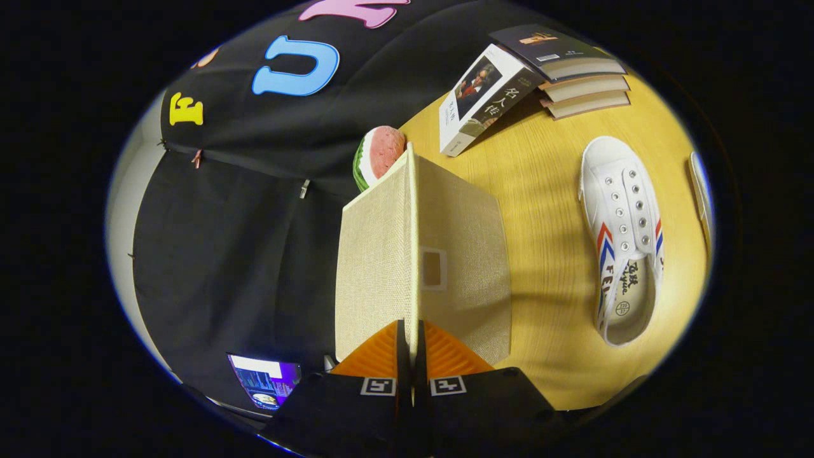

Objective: Open the storage box then place both shoes into the box .Put the left shoe in first, then the right shoe, with the right side of both shoes facing outward in a uniform manner.

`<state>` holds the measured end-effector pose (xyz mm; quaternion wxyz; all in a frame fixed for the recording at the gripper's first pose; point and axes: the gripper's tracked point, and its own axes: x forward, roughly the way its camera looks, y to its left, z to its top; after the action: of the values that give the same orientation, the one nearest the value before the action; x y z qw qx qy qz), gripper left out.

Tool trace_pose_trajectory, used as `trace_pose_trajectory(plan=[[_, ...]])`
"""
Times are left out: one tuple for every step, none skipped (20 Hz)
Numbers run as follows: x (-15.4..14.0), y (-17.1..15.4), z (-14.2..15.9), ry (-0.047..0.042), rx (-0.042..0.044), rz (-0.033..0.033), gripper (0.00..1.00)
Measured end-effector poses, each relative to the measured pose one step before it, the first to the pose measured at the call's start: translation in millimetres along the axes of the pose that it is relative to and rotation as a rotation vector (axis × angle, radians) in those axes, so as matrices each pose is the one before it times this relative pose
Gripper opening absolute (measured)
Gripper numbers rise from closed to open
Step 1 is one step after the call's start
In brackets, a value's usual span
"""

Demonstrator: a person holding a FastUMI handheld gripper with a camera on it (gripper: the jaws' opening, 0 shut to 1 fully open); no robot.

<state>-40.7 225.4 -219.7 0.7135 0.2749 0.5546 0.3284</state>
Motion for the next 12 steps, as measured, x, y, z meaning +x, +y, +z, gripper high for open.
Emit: trace_pose_trajectory(plan=[[-1.42, 1.81, 0.07, -0.00481, -0.03528, -0.01380, 0.05], [-1.32, 4.73, -0.13, -0.00090, -0.01906, -0.00376, 0.05], [-2.18, 8.19, 1.09, -0.00378, -0.00442, 0.00875, 0.05], [-1.96, 9.29, 1.50, -0.00292, 0.00206, 0.01275, 0.05], [-1.80, 5.53, 1.07, -0.00422, -0.00665, 0.00596, 0.05], [-2.42, 6.28, 1.78, -0.00565, -0.01324, 0.00407, 0.05], [-2.67, 7.31, 0.18, -0.00264, -0.01067, 0.00635, 0.05], [-1.47, 7.44, 0.68, -0.00152, -0.00755, 0.00704, 0.05], [-1.12, 7.99, 0.46, -0.00371, -0.00568, 0.00685, 0.05], [-0.81, 8.86, 1.06, -0.00280, -0.00365, 0.01071, 0.05], [-0.66, 11.77, 1.17, -0.00243, -0.00248, 0.01452, 0.05], [0.85, 11.80, 0.00, 0.00268, 0.00164, 0.01651, 0.05]])
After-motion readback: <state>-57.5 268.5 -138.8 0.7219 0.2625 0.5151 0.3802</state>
